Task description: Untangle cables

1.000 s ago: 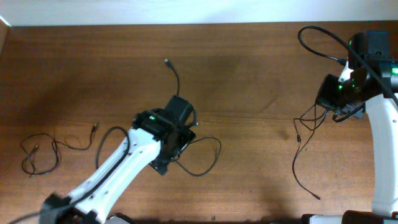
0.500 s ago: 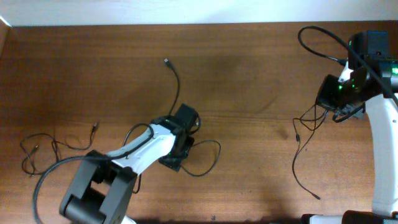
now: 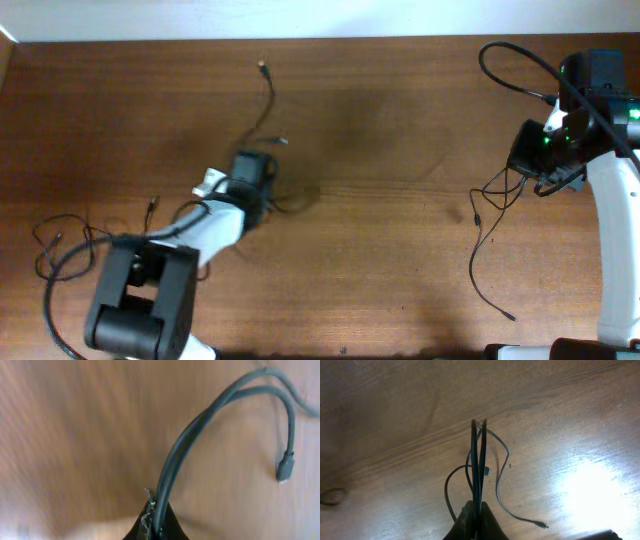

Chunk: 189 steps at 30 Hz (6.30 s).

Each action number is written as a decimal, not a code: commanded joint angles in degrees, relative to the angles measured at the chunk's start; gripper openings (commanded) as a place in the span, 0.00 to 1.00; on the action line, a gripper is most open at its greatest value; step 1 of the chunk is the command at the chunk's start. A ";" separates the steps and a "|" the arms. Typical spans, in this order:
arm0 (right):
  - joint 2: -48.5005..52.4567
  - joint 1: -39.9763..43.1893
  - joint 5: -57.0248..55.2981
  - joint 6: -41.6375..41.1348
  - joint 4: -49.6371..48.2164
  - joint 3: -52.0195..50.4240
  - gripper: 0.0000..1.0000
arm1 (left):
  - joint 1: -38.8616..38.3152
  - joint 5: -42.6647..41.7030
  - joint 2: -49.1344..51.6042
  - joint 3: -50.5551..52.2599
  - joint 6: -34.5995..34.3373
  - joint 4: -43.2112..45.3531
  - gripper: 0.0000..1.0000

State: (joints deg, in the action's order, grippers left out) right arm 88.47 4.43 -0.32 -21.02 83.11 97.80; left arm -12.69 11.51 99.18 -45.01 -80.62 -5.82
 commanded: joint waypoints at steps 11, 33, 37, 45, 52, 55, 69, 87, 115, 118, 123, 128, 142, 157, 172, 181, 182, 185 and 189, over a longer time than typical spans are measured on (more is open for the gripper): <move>0.15 0.09 1.46 -0.52 -4.39 -0.31 0.04 | 36.61 5.18 3.04 -17.90 20.79 13.18 0.00; 0.15 -4.70 37.64 15.06 -17.79 -0.31 0.04 | 30.36 -48.41 -3.67 -26.08 33.03 17.68 0.99; 1.14 -18.56 36.96 17.16 -30.21 -0.31 0.04 | 26.60 -51.17 -10.08 -26.08 41.27 17.73 0.99; 20.87 -22.80 44.89 15.23 -30.47 -0.52 0.04 | 25.20 -55.01 -18.64 -26.08 49.31 1.16 0.99; 27.15 -22.80 20.15 14.14 -24.87 -0.52 0.21 | 22.18 -53.90 -18.62 -26.08 48.54 -13.20 0.99; 27.93 -22.80 14.23 10.69 -23.63 -0.52 0.23 | 14.99 -50.29 -18.53 -26.05 48.57 -13.42 0.99; 27.26 0.76 5.25 4.57 7.98 33.66 0.98 | -19.56 -7.43 -13.79 -26.05 48.61 -14.34 0.99; 27.23 7.17 7.61 4.63 14.01 34.27 0.99 | -25.40 -5.84 24.37 -26.08 81.57 11.04 0.99; 27.30 6.82 7.61 4.61 13.99 33.99 0.99 | 10.01 -1.16 23.61 -37.07 67.36 2.08 0.00; 27.30 5.51 7.58 4.61 13.97 33.99 0.99 | 14.40 -1.86 23.87 -37.07 67.38 6.82 0.00; 27.30 1.40 7.13 4.61 12.44 33.99 0.99 | 15.19 -4.63 24.37 -37.31 67.38 1.64 0.68; 27.08 1.25 7.17 4.44 14.23 34.01 0.99 | 15.19 -6.86 11.87 -39.52 67.36 -11.87 0.99; 6.23 1.20 7.34 7.28 14.23 34.01 0.99 | 13.11 -17.75 -21.94 -39.52 70.62 -19.82 0.99; -26.82 1.20 6.93 7.48 14.19 34.01 0.98 | 13.11 -17.75 -29.22 -39.52 70.64 -38.47 0.99; -34.05 1.20 5.86 9.86 13.00 30.51 0.99 | 13.11 -17.75 -29.22 -39.52 70.62 -53.42 0.99; -61.27 1.20 6.67 9.86 -19.52 -21.18 0.99 | 13.11 -17.75 -29.22 -39.52 70.64 -53.42 0.99; -65.44 1.20 7.48 9.86 -24.98 -29.05 0.99 | 13.11 -17.75 -29.22 -39.52 70.62 -53.44 0.99; -76.78 1.18 8.90 9.86 -39.43 -49.29 0.99 | 13.11 -17.75 -29.22 -39.52 70.64 -53.44 0.99; -86.03 1.16 9.44 9.84 -50.69 -66.01 0.99 | 13.11 -17.75 -29.22 -39.52 70.62 -53.44 0.99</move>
State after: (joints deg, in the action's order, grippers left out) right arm 6.98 5.63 7.99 -11.57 36.05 38.68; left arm 0.49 -5.82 70.02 -84.23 -10.50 -59.35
